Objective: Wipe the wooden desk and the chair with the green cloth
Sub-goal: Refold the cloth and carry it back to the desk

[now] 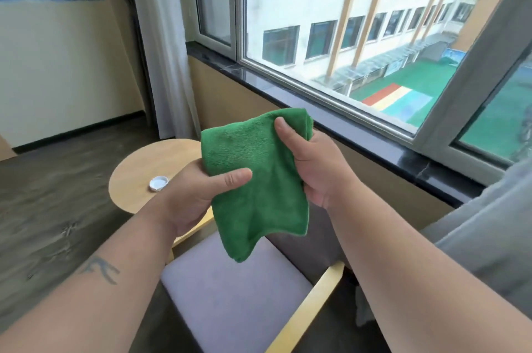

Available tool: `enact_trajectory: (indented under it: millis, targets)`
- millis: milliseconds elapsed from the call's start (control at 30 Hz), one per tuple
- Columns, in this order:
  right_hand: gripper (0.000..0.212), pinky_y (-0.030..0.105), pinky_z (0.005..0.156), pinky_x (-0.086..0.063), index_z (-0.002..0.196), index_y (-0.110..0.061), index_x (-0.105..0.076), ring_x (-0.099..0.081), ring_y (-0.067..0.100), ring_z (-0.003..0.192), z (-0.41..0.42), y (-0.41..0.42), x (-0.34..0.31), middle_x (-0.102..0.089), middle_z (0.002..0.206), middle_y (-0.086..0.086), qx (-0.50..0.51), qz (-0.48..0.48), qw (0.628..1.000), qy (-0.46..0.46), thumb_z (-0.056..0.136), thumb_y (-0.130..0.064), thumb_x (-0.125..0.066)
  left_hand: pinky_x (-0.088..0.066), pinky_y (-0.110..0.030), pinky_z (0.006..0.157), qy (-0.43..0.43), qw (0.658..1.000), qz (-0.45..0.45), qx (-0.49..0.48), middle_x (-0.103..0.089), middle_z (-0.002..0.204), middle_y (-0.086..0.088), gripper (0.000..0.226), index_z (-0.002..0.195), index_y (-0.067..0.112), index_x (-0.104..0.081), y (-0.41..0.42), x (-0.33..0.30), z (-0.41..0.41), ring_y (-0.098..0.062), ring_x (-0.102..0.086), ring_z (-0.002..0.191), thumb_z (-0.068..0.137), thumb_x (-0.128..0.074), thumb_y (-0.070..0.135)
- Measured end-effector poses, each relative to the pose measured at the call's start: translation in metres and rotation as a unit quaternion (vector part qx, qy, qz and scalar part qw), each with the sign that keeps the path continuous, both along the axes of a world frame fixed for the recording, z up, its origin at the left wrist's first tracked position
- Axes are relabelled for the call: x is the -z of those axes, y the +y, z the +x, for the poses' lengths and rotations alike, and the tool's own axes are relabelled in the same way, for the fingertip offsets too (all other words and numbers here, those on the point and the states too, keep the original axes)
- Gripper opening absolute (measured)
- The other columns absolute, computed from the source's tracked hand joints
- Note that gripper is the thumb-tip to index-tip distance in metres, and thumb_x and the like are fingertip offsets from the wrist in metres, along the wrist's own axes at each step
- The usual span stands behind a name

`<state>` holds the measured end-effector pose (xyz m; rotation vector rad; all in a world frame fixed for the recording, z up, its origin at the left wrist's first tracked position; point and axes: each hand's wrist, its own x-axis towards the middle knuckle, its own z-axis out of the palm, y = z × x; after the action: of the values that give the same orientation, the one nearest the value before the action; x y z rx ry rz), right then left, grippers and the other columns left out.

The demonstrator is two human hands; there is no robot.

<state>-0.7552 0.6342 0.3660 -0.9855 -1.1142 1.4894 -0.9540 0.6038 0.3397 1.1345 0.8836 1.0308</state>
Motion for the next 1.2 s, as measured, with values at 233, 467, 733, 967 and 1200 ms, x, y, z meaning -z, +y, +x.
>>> enact_trajectory:
  millis: [233, 467, 733, 967, 1200]
  targets:
    - [0.039, 0.051, 0.098, -0.056, 0.119, -0.016, -0.07, -0.074, 0.029, 0.105, 0.101, -0.054, -0.009, -0.077, 0.114, 0.008, 0.018, -0.028, 0.999, -0.038, 0.093, -0.046, -0.069, -0.053, -0.059, 0.096, 0.0, 0.999, 0.0, 0.033, -0.068, 0.126, -0.023, 0.047, 0.128, 0.003, -0.061, -0.03, -0.032, 0.094, -0.044, -0.065, 0.114, 0.082, -0.067, 0.009]
    - [0.059, 0.053, 0.111, -0.045, 0.132, -0.007, -0.064, -0.064, 0.035, 0.124, 0.238, -0.149, 0.02, -0.068, 0.132, 0.016, -0.075, -0.114, 0.991, -0.009, 0.088, -0.045, -0.074, -0.057, -0.056, 0.089, -0.027, 0.995, -0.03, 0.097, -0.068, 0.126, -0.023, 0.044, 0.127, 0.006, -0.063, -0.073, -0.037, 0.218, -0.044, -0.067, 0.112, 0.083, -0.065, 0.011]
    - [0.036, 0.058, 0.1, -0.053, 0.126, -0.002, -0.066, -0.069, 0.04, 0.114, 0.348, -0.259, 0.032, -0.071, 0.123, 0.022, 0.182, -0.074, 0.98, 0.017, 0.094, -0.018, -0.072, -0.053, -0.055, 0.098, 0.024, 0.946, -0.117, 0.301, -0.066, 0.13, -0.021, 0.053, 0.132, 0.01, -0.061, -0.122, -0.02, 0.355, -0.04, -0.064, 0.118, 0.085, -0.072, 0.033]
    - [0.029, 0.052, 0.094, -0.058, 0.124, -0.007, -0.062, -0.072, 0.034, 0.108, 0.411, -0.362, 0.052, -0.074, 0.117, 0.017, 0.398, -0.063, 0.915, 0.019, 0.096, -0.004, -0.065, -0.063, -0.044, 0.079, 0.054, 0.89, -0.144, 0.428, -0.071, 0.119, -0.022, 0.045, 0.128, 0.009, -0.061, -0.168, 0.0, 0.469, -0.038, -0.072, 0.102, 0.083, -0.062, 0.001]
    - [0.067, 0.05, 0.104, -0.052, 0.13, -0.038, -0.057, -0.069, 0.018, 0.115, 0.421, -0.489, 0.111, -0.072, 0.126, -0.006, 0.629, -0.151, 0.761, -0.049, 0.07, -0.041, -0.086, -0.054, -0.054, 0.095, 0.079, 0.816, -0.094, 0.565, -0.076, 0.113, -0.007, 0.095, 0.139, 0.055, -0.04, -0.258, 0.049, 0.557, -0.037, -0.072, 0.105, 0.075, -0.076, -0.006]
